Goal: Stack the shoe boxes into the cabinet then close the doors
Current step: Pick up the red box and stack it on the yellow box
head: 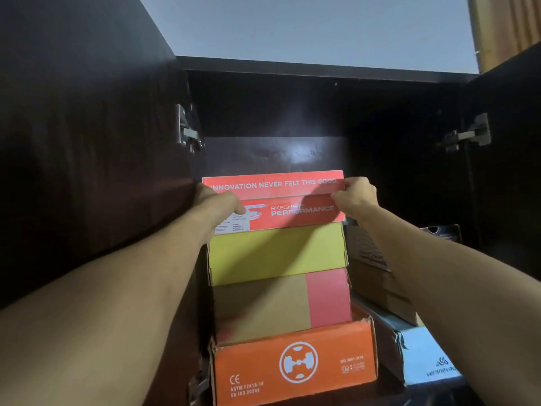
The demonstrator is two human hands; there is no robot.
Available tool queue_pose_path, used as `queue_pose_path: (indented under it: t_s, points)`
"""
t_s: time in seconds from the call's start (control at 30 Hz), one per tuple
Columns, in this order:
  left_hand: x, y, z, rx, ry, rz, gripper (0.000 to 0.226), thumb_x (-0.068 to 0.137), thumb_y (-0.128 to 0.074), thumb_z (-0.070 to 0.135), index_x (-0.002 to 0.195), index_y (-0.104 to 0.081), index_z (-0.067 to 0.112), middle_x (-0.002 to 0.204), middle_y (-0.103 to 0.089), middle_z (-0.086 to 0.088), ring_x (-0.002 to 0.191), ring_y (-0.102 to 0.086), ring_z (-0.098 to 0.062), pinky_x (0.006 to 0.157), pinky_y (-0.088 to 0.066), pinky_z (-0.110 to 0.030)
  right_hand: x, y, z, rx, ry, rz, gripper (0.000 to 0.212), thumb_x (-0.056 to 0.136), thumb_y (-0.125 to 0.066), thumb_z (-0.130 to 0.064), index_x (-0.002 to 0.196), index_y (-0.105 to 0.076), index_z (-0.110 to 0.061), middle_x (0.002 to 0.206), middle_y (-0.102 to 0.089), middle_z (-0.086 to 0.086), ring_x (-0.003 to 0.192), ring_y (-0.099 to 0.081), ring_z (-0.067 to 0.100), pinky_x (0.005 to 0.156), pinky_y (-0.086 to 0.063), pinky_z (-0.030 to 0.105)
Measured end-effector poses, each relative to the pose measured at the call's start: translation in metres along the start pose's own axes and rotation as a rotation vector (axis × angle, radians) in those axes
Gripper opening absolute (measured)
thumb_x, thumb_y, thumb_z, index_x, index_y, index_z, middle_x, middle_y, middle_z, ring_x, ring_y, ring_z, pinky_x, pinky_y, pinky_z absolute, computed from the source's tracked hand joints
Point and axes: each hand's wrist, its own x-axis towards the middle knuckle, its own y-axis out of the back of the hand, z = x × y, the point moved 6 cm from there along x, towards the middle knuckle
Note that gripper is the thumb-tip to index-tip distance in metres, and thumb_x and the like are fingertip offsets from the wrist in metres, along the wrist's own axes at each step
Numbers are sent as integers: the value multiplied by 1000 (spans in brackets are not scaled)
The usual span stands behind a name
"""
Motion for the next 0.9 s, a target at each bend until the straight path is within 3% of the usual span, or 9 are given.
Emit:
queue_pose_path:
  t_s: [0.13,0.2,0.27,0.33,0.47,0.67,0.77,0.83,0.9]
  points:
    - [9,-1,-9,76,-28,8,61,66,-74,-3,119,-45,8,117,-59,-6,109,-57,-25,87,-46,-32,-1,-6,1,-66,27,-56,38,85,-51,-6,121,-63,-10,105,-64,9,95,-60,26,83,-53,33]
    - [14,-4,-15,168,-30,-22,95,54,-80,6,137,-33,8,136,-49,-7,123,-50,-25,96,-44,-33,-3,-13,3,-110,22,-150,46,87,-52,-6,132,-51,-14,117,-63,10,101,-62,28,79,-55,33]
    - [15,-6,-19,338,-14,-41,135,46,-84,18,152,-2,10,160,-15,-9,144,-25,-25,114,-30,-41,-7,-18,7,-144,30,-229,57,89,-53,-6,142,-36,-16,122,-59,10,104,-62,29,67,-53,28]
    - [14,-11,-22,466,-41,-66,143,57,-88,17,150,21,9,161,19,-7,150,5,-21,121,-13,-43,-10,-19,10,-184,64,-268,62,90,-52,-6,147,-29,-15,124,-59,11,101,-62,28,63,-50,25]
    - [2,-18,-20,592,-121,-28,131,71,-81,14,148,24,6,156,33,-10,147,21,-23,122,-2,-37,-14,-8,15,-211,100,-271,40,92,-53,-10,131,-53,-14,119,-66,9,104,-63,27,84,-56,36]
    - [-39,-43,-12,967,-494,95,104,73,-68,11,153,0,12,160,18,-13,147,16,-33,121,-1,-45,-34,34,21,-307,72,-245,34,84,-57,-5,117,-64,3,113,-67,19,92,-65,30,77,-58,41]
    - [-64,-77,1,881,-553,-63,76,73,-66,8,143,-36,12,154,-22,-11,142,-19,-29,117,-21,-40,-53,69,24,-353,25,-289,33,83,-65,-6,114,-64,5,106,-68,24,87,-69,34,77,-60,48]
    - [-83,-105,10,736,-557,-213,45,72,-63,6,117,-62,9,126,-55,-9,120,-50,-26,97,-43,-32,-69,96,29,-381,-35,-327,37,85,-68,-9,121,-63,-3,98,-71,17,87,-72,30,72,-62,43]
    - [-110,-138,18,636,-536,-420,20,72,-66,7,92,-66,3,96,-59,-9,90,-58,-21,75,-47,-30,-87,126,36,-432,-88,-347,34,86,-68,-12,120,-65,-6,92,-72,15,83,-73,25,72,-62,43]
